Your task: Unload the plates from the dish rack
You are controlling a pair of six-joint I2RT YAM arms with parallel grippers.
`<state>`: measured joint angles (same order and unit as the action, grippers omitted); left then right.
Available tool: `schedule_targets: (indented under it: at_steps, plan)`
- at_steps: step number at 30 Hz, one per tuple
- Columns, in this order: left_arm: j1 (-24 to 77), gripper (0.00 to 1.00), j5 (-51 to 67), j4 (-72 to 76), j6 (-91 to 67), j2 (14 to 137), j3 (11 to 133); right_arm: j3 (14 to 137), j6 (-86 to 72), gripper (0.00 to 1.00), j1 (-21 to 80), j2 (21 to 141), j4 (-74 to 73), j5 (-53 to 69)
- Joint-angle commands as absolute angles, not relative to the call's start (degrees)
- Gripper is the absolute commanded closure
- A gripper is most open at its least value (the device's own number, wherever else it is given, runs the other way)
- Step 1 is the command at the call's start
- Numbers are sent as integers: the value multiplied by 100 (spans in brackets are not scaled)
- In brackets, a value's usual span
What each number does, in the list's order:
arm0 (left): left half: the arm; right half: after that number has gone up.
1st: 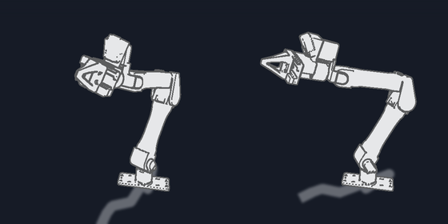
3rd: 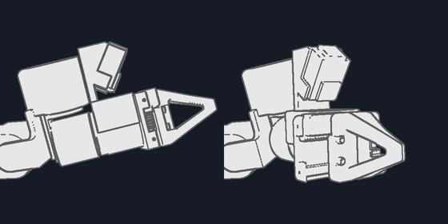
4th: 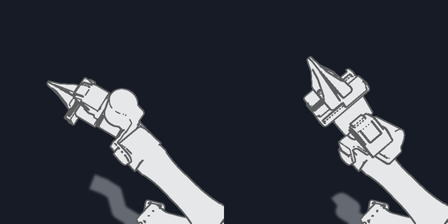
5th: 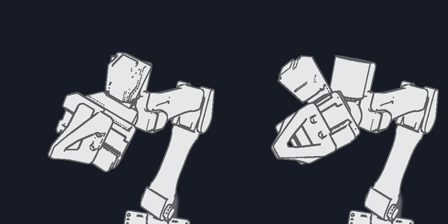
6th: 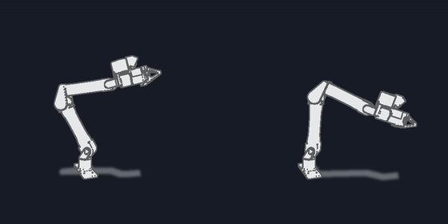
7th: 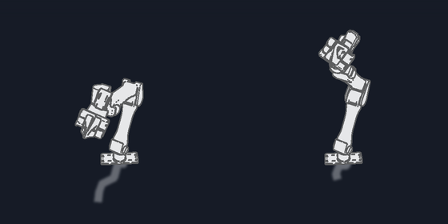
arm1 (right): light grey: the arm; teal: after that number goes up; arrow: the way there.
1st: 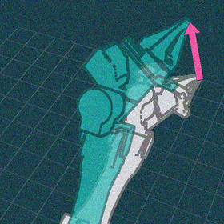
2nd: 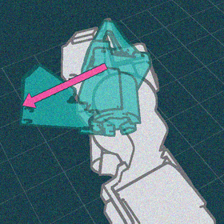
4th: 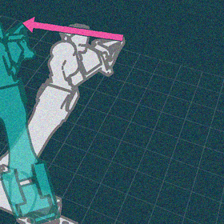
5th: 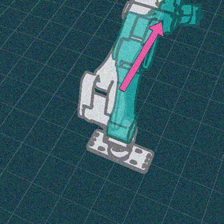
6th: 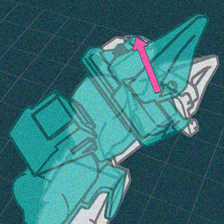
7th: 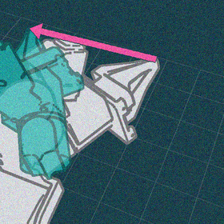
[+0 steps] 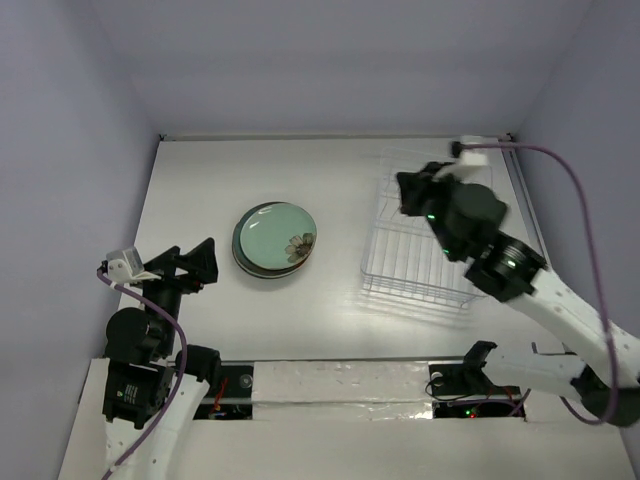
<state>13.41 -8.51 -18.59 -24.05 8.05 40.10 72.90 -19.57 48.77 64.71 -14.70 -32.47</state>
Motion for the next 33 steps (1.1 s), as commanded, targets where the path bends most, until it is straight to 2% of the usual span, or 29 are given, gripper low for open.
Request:
schedule_targets:
  at_steps: [1,3,4,5,6,10,11,14,18,25,33]
  plan:
    - [1284,14,-703,-1538,-2329,817,4025,6672,-1626,100,4887,5109,-801,-4217]
    - [1283,11,-668,-1547,-2320,817,4025,6374,-1582,93,4887,4529,-756,-4446]
    - [1283,10,-642,-1538,-2320,843,4025,6068,-1634,78,4887,4030,-738,-4656]
    - [1283,10,-633,-1529,-2312,852,4025,5917,-1722,68,4887,3808,-773,-4771]
    - [1283,9,-615,-1521,-2303,870,4025,5637,-1853,43,4887,3414,-904,-5129]
    - [1283,9,-598,-1512,-2303,949,4008,5143,-2600,4,4887,2770,-1404,-6098]
    - [1283,9,-606,-1512,-2311,958,4008,4889,-2863,0,4887,2473,-1458,-6221]
    - [1283,9,-606,-1512,-2311,1011,3999,4274,-3005,0,4887,2015,-1240,-6118]
    - [1230,9,-606,-1512,-2311,1046,3999,3842,-3198,0,4887,1986,-1072,-5898]
    - [1230,10,-580,-1477,-2311,1063,3946,3823,-3269,0,4887,2627,-1028,-5818]
    - [1230,8,-580,-1477,-2311,1064,3955,3867,-3103,0,4887,2628,-835,-5783]
